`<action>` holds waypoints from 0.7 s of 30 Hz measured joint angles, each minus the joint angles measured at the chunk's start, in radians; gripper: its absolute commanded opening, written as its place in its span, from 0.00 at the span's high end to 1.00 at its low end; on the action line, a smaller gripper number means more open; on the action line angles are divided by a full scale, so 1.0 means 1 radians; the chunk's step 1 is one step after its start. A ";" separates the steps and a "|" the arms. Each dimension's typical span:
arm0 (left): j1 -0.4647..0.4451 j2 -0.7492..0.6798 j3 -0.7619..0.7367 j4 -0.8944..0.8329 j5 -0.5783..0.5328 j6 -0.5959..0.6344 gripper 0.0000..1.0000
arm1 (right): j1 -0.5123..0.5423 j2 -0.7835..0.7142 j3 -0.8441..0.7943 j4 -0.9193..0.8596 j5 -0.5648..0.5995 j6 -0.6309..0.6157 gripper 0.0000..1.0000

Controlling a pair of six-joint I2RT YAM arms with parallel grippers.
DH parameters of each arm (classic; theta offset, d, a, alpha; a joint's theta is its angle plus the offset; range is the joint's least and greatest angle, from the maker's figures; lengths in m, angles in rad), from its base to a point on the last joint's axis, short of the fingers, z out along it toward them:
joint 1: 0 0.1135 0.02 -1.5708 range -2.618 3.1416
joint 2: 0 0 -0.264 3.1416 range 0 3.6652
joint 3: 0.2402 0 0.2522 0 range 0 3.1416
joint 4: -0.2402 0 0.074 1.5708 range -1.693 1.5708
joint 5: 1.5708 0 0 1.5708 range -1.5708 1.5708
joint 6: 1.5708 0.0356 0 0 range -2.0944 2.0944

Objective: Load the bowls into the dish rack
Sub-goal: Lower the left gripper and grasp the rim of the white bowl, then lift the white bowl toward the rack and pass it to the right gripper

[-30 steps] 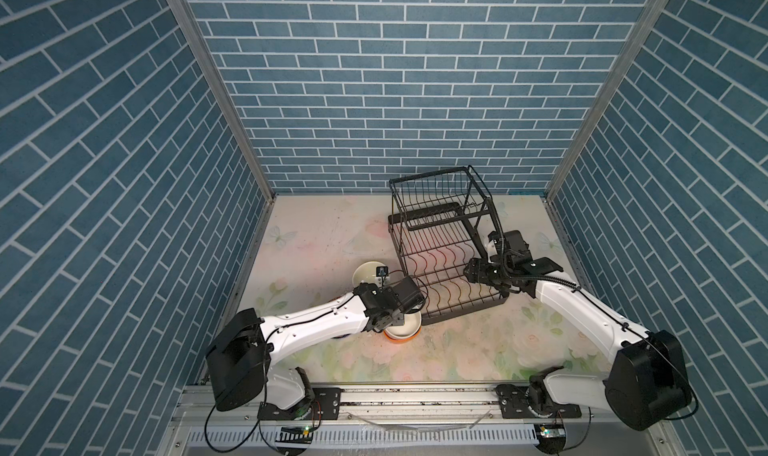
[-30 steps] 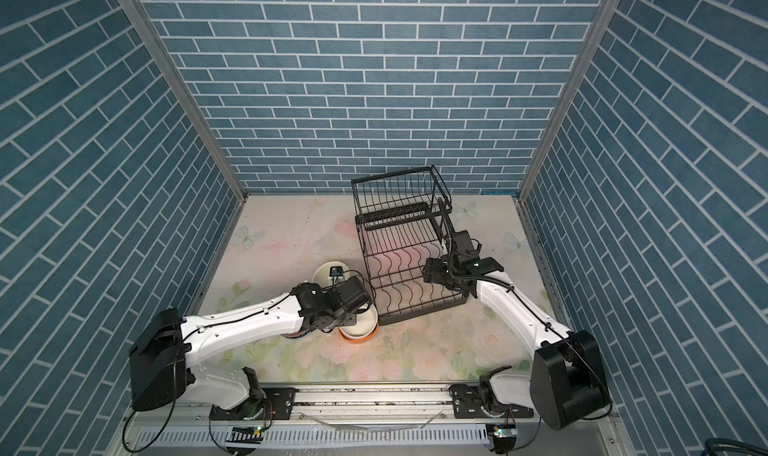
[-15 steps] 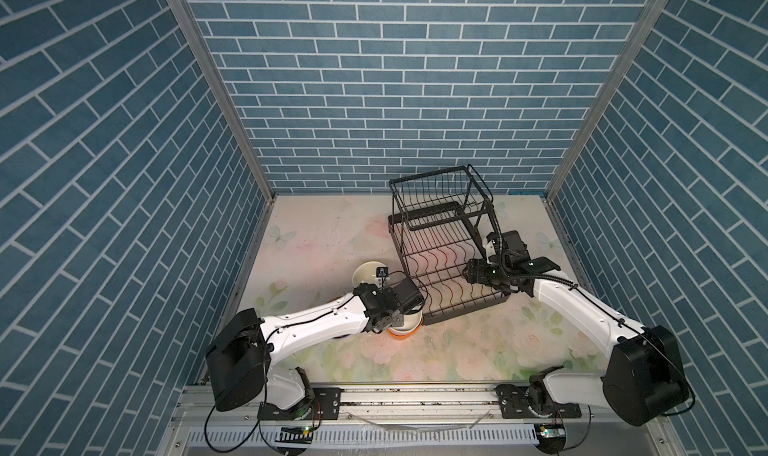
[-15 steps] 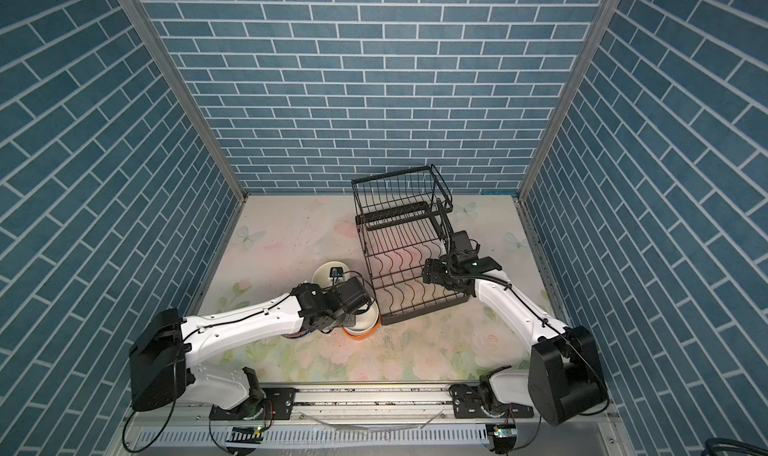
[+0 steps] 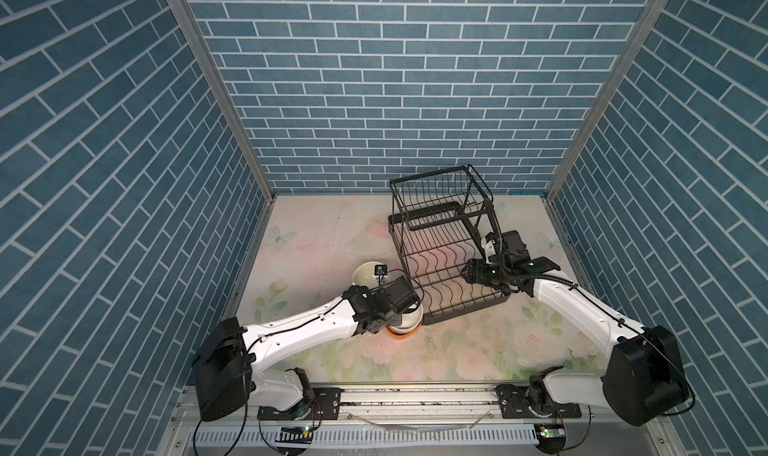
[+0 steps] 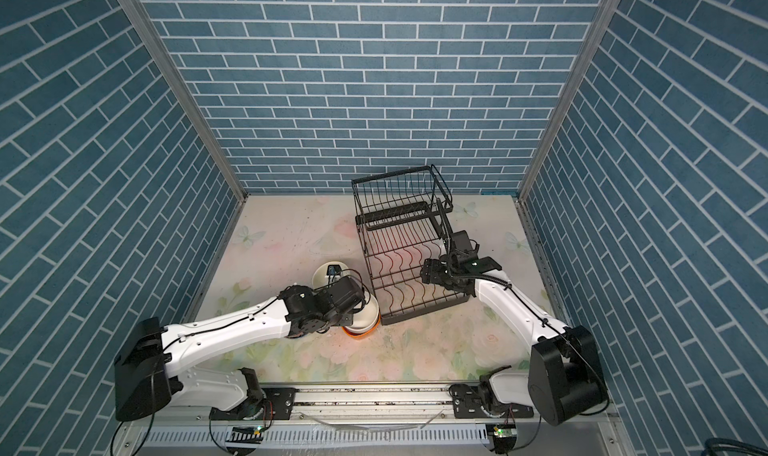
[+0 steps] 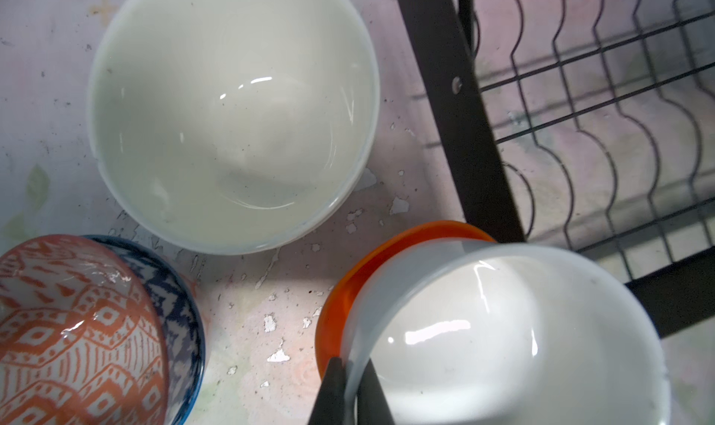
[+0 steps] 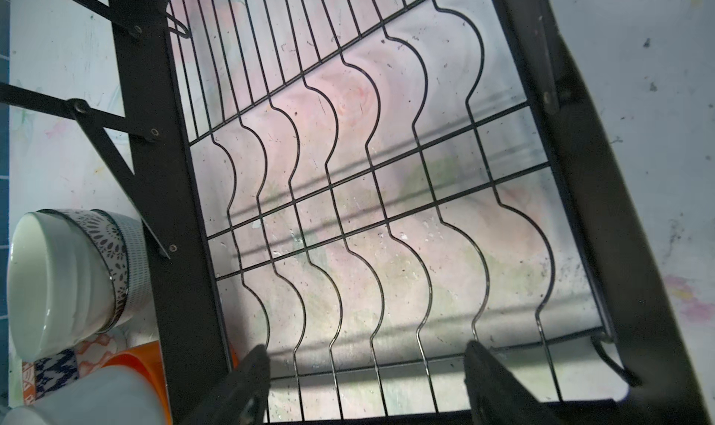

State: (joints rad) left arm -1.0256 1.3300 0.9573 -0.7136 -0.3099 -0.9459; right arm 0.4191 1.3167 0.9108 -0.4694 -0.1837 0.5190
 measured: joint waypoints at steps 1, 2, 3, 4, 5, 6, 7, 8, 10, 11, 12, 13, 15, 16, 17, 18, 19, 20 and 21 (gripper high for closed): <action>0.000 -0.014 -0.002 0.012 -0.001 0.005 1.00 | 0.000 0.000 0.000 0.004 -0.013 0.000 0.20; 0.000 -0.026 -0.005 0.026 -0.002 0.012 1.00 | 0.000 0.000 0.000 0.008 -0.026 -0.001 0.20; -0.001 -0.037 -0.006 0.038 -0.003 0.018 1.00 | 0.000 0.000 0.000 0.012 -0.037 -0.001 0.20; -0.001 -0.047 -0.008 0.050 -0.003 0.023 1.00 | 0.000 0.000 0.000 0.016 -0.050 -0.002 0.20; -0.001 -0.055 -0.010 0.063 -0.003 0.029 1.00 | 0.000 0.000 0.000 0.021 -0.065 -0.003 0.20; -0.001 -0.062 -0.014 0.079 -0.003 0.037 1.00 | 0.000 0.000 0.000 0.023 -0.076 -0.003 0.20; -0.001 -0.068 -0.017 0.095 -0.003 0.044 1.00 | 0.000 0.000 0.001 0.026 -0.089 -0.003 0.20; -0.001 -0.073 -0.020 0.114 -0.003 0.051 1.00 | 0.000 0.000 0.001 0.029 -0.102 -0.003 0.20; -0.001 -0.077 -0.027 0.151 -0.003 0.065 1.00 | -0.005 0.000 0.001 0.034 -0.128 -0.003 0.20; -0.001 -0.077 -0.033 0.172 -0.003 0.070 1.00 | -0.011 -0.002 0.001 0.038 -0.147 -0.003 0.20; -0.001 -0.078 -0.039 0.192 -0.002 0.073 1.00 | -0.015 -0.005 0.001 0.041 -0.166 -0.003 0.20; -0.001 -0.079 -0.048 0.216 -0.002 0.078 1.00 | -0.025 -0.010 0.001 0.047 -0.194 -0.001 0.19; 0.000 -0.079 -0.071 0.270 0.002 0.087 1.00 | -0.056 -0.028 -0.002 0.075 -0.260 0.004 0.18; 0.001 -0.079 -0.079 0.291 0.006 0.090 1.00 | -0.074 -0.040 -0.005 0.095 -0.294 0.010 0.18; 0.005 -0.078 -0.087 0.317 0.017 0.091 1.00 | -0.093 -0.054 -0.011 0.119 -0.328 0.018 0.17; 0.010 -0.076 -0.091 0.344 0.029 0.095 1.00 | -0.113 -0.070 -0.021 0.148 -0.369 0.031 0.16; 0.016 -0.072 -0.093 0.372 0.043 0.096 1.00 | -0.127 -0.082 -0.031 0.172 -0.401 0.039 0.16; 0.023 -0.065 -0.094 0.404 0.060 0.098 1.00 | -0.143 -0.095 -0.044 0.198 -0.435 0.051 0.15; 0.033 -0.055 -0.094 0.442 0.080 0.099 1.00 | -0.153 -0.103 -0.053 0.215 -0.459 0.060 0.15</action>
State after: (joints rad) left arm -0.9928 1.2747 0.8631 -0.2714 -0.2298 -0.8467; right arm 0.2661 1.2133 0.8581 -0.2543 -0.6426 0.5793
